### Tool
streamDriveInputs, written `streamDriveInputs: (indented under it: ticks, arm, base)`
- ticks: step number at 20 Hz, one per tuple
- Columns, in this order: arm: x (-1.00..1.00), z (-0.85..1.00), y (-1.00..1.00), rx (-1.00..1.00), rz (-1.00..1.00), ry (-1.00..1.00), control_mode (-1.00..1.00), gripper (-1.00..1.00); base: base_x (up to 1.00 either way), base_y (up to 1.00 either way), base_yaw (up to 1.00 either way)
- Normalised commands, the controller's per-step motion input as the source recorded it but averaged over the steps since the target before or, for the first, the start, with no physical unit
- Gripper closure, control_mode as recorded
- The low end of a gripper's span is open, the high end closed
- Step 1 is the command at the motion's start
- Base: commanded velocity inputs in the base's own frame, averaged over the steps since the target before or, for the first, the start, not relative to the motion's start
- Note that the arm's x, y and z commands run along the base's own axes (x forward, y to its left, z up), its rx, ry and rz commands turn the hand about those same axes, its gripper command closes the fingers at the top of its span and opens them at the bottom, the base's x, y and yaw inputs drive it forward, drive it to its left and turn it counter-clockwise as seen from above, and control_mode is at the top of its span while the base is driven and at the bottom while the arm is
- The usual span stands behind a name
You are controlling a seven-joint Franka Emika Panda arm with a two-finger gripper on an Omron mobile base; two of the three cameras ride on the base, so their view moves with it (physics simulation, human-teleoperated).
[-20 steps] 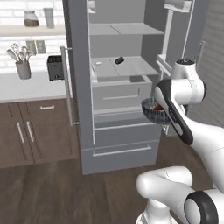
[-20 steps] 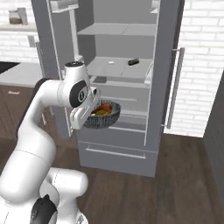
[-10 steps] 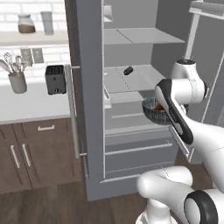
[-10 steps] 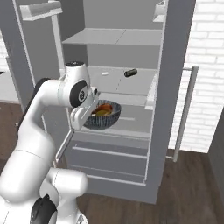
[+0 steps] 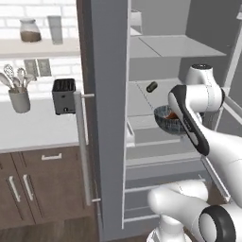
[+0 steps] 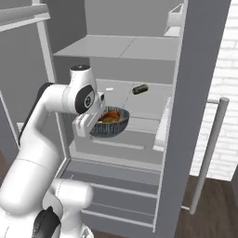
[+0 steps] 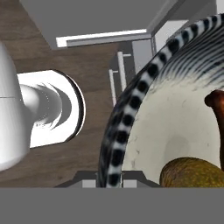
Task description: Pick the chicken drumstick and avocado from their plates and place them in the bowl. Then put the bowl in the fridge.
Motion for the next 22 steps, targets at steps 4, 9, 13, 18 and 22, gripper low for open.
streamDriveInputs:
  ticks: [4,9,13,18,22]
  arm:
    - [0.0,0.0,0.0,0.0,0.0,0.0,1.0,1.0]
    - [0.0,0.0,0.0,0.0,0.0,0.0,1.0,1.0]
    - [0.0,0.0,0.0,0.0,0.0,0.0,1.0,1.0]
    - [0.0,0.0,0.0,0.0,0.0,0.0,1.0,1.0]
    - [0.0,0.0,0.0,0.0,0.0,0.0,1.0,1.0]
  base:
    - [0.47,-0.34,0.13]
    - [0.37,-0.3,0.06]
    - [0.39,-0.33,0.0]
    - [0.36,-0.32,-0.02]
    - [0.41,-0.04,-0.13]
